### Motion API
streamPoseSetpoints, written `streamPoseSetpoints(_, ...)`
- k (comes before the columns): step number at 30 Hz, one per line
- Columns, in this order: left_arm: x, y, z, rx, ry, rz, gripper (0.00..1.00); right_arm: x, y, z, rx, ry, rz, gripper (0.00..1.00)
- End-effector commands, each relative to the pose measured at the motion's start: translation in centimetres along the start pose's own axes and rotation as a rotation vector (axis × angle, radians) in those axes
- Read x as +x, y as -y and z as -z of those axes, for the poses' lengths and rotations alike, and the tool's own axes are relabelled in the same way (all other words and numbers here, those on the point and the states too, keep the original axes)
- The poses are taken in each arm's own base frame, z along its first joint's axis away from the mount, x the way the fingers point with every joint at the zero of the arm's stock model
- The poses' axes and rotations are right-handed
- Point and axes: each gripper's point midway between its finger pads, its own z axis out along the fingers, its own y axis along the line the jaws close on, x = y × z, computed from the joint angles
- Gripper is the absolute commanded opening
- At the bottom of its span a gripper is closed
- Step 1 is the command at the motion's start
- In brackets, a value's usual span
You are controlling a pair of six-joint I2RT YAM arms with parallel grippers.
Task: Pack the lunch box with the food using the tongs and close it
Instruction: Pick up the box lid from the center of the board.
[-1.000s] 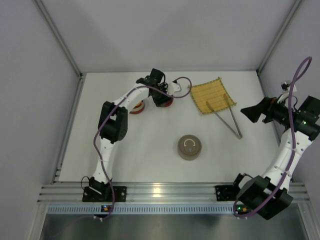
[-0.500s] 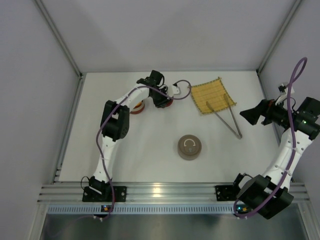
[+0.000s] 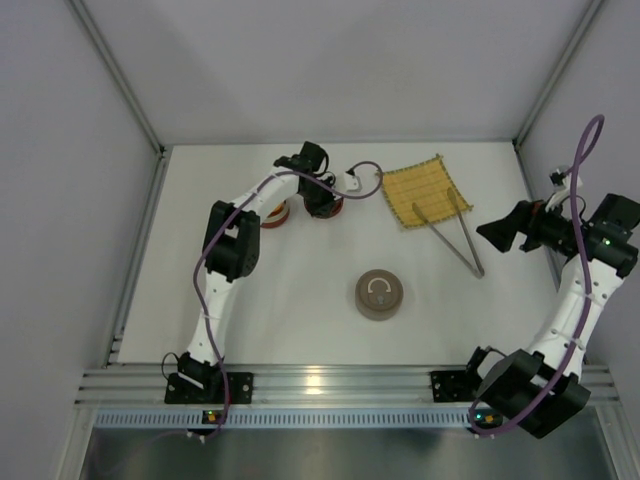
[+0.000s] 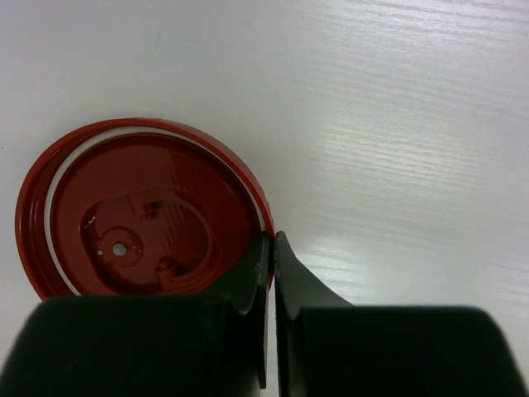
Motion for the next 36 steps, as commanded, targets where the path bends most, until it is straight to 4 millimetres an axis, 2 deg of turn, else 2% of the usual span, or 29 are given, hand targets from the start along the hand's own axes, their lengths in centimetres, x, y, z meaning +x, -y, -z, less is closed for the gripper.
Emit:
streamPoseSetpoints(1, 0.7, 3.1, -0.3, 0.093, -0.018, 0.046, 0.00, -0.1, -0.4, -0.4, -0.011, -0.023, 0.081, 0.99)
streamPoseSetpoints(5, 0.8, 4.5, -0.4, 0.102, -0.038, 0.058, 0.00, 0.3, -0.3, -1.0, -0.001, -0.047, 0.104, 0.99)
streamPoseSetpoints(9, 1.3, 5.1, -0.5, 0.068, -0.102, 0.103, 0.00, 0.8, -0.2, -1.7, 0.004, -0.059, 0.122, 0.99)
streamPoseSetpoints(13, -0.5, 5.6, 0.3, 0.040, -0.093, 0.123, 0.00, 1.6, 0.4, -2.6, 0.031, -0.085, 0.144, 0.99)
streamPoseSetpoints(19, -6.5, 5.1, 5.6, -0.025, 0.061, 0.199, 0.00, 2.3, 0.4, -3.4, 0.024, -0.097, 0.149, 0.99)
streamPoseSetpoints(23, -10.1, 6.3, 9.2, 0.009, 0.171, 0.276, 0.00, 2.3, -0.1, -4.0, 0.014, -0.096, 0.158, 0.99)
streamPoseSetpoints(28, -13.1, 8.4, 12.3, 0.090, 0.276, 0.385, 0.00, 3.0, -0.9, -5.3, -0.022, -0.106, 0.165, 0.99)
streamPoseSetpoints(36, -16.1, 10.6, 16.3, 0.160, 0.387, 0.368, 0.00, 3.9, -2.7, -7.8, -0.111, -0.093, 0.131, 0.98)
